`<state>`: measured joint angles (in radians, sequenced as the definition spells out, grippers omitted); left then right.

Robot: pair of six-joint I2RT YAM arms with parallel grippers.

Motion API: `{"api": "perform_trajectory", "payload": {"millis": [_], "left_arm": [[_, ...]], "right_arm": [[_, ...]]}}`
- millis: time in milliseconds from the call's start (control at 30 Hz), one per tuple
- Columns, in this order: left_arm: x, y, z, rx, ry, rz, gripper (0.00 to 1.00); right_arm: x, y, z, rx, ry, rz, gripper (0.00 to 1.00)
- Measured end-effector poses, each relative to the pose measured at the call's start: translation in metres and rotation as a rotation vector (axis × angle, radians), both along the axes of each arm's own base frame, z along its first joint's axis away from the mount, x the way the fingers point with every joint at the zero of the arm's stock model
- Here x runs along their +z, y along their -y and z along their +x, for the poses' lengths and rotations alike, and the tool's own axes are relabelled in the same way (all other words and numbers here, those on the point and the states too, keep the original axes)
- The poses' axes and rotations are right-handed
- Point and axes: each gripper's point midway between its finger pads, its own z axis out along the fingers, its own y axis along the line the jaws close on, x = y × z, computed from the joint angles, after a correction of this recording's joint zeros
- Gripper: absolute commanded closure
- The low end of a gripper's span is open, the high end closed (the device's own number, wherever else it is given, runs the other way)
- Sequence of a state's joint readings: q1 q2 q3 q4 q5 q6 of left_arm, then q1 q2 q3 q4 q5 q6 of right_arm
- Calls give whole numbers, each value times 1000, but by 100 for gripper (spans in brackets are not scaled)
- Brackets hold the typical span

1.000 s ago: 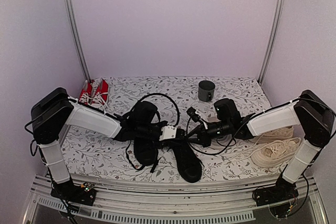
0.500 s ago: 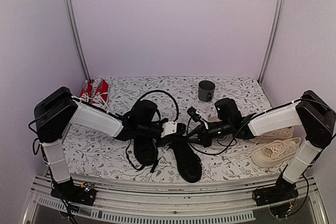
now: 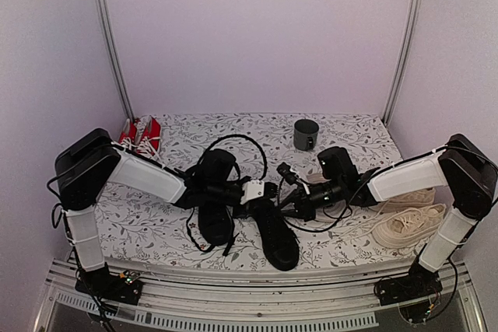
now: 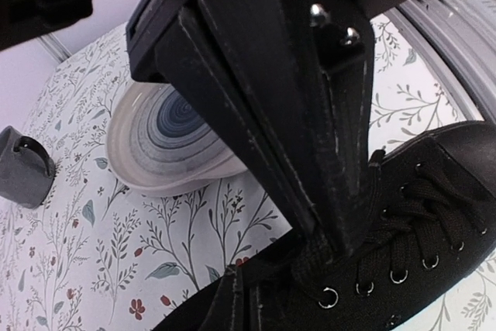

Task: Tie the shoes
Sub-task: Tie the loops with the shoelace on the shoe.

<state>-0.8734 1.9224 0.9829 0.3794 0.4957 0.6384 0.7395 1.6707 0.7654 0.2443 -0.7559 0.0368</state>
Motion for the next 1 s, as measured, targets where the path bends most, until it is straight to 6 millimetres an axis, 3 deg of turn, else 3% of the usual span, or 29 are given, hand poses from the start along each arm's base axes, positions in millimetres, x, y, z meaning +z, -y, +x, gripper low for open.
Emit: {"api": "perform_trajectory", "payload": {"millis": [133, 200, 333, 467, 667, 800, 1000], "left_arm": [[-2, -1, 2, 15, -1, 6, 100], [-2, -1, 6, 35, 4, 6, 100], [-4, -4, 8, 59, 14, -2, 100], [-2, -4, 9, 65, 20, -13, 100], [-1, -3, 9, 68, 16, -19, 100], [-2, -4, 9, 70, 14, -18, 100], [-3, -4, 8, 70, 15, -21, 100]], "right_arm": [[0, 0, -4, 16, -14, 3, 77], [3, 1, -6, 26, -22, 9, 74], [18, 12, -4, 22, -24, 57, 77], [28, 24, 16, -47, -16, 84, 84], [8, 15, 34, -85, -69, 53, 85], [-7, 8, 33, -78, -104, 28, 84], [-9, -2, 27, -53, -112, 38, 83]]}}
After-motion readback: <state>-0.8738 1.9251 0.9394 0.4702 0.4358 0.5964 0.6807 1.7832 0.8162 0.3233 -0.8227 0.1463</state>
